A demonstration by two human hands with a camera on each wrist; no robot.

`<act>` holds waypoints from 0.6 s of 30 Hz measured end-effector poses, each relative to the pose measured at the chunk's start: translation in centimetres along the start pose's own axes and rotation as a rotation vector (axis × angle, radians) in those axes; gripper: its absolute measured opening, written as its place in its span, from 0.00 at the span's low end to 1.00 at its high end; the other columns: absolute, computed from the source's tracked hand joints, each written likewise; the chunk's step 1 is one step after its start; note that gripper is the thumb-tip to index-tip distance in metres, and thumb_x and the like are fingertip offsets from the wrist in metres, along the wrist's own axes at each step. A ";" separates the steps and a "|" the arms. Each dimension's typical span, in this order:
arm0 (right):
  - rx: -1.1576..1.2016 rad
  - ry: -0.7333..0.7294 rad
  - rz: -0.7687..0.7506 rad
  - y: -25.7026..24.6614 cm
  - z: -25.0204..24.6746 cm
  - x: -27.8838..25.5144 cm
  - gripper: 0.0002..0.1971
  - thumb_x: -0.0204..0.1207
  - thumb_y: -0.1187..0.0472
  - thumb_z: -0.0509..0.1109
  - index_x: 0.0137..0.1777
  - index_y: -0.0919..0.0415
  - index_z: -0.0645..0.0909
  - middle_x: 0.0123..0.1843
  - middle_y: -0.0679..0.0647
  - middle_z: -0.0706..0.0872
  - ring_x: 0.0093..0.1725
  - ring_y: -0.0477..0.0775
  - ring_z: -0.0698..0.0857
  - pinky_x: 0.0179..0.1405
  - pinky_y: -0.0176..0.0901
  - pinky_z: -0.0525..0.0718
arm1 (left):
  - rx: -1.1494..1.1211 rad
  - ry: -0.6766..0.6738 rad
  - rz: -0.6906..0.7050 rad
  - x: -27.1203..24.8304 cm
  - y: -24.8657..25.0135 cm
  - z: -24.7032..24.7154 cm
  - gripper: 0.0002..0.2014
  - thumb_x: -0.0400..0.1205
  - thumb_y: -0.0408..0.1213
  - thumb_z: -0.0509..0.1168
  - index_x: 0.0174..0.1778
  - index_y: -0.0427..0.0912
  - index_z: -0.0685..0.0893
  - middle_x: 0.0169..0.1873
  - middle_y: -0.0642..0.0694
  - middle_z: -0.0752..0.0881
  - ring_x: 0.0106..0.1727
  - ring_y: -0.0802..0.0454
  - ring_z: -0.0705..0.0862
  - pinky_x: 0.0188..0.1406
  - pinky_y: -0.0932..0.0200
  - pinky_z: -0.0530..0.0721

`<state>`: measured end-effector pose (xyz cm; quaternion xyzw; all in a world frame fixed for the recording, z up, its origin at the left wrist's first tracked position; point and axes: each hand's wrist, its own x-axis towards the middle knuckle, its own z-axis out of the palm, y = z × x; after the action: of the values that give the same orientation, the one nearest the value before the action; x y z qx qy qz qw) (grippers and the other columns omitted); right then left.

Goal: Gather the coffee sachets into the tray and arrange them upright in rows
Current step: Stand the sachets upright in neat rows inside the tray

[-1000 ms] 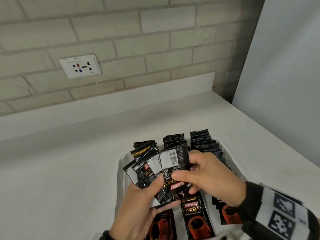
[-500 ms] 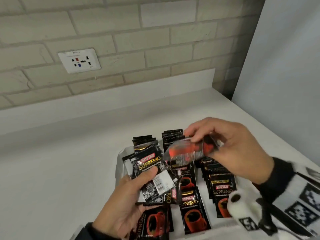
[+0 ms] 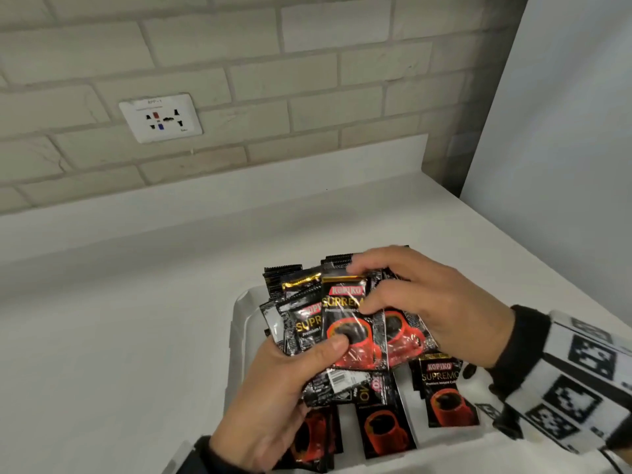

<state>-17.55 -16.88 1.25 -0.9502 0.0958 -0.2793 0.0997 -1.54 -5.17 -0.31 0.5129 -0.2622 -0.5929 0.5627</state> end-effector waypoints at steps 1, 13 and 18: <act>0.073 0.015 0.063 0.0 0.1 0.0 0.16 0.68 0.61 0.72 0.54 0.48 0.74 0.68 0.49 0.68 0.67 0.46 0.72 0.61 0.35 0.78 | -0.007 0.020 0.036 -0.1 0.3 0.1 0.22 0.52 0.37 0.85 0.41 0.48 0.91 0.44 0.38 0.91 0.50 0.41 0.89 0.60 0.39 0.80; -0.041 0.116 0.190 0.0 -0.5 0.2 0.30 0.67 0.64 0.72 0.69 0.52 0.70 0.77 0.59 0.62 0.76 0.48 0.61 0.75 0.28 0.59 | -0.143 0.107 0.000 -0.2 0.0 0.2 0.39 0.42 0.49 0.86 0.51 0.44 0.89 0.51 0.41 0.90 0.60 0.41 0.84 0.64 0.36 0.76; -0.085 0.247 0.298 -0.4 -3.9 0.8 0.24 0.70 0.58 0.69 0.67 0.54 0.72 0.69 0.59 0.74 0.68 0.44 0.70 0.70 0.20 0.62 | -0.115 0.143 0.035 -0.1 0.1 -0.6 0.20 0.55 0.39 0.83 0.43 0.48 0.90 0.47 0.41 0.91 0.59 0.41 0.85 0.67 0.34 0.73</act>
<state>-18.98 -17.20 5.03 -0.8874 0.2589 -0.3714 0.0872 -0.93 -4.95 -0.37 0.5162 -0.1959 -0.5588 0.6188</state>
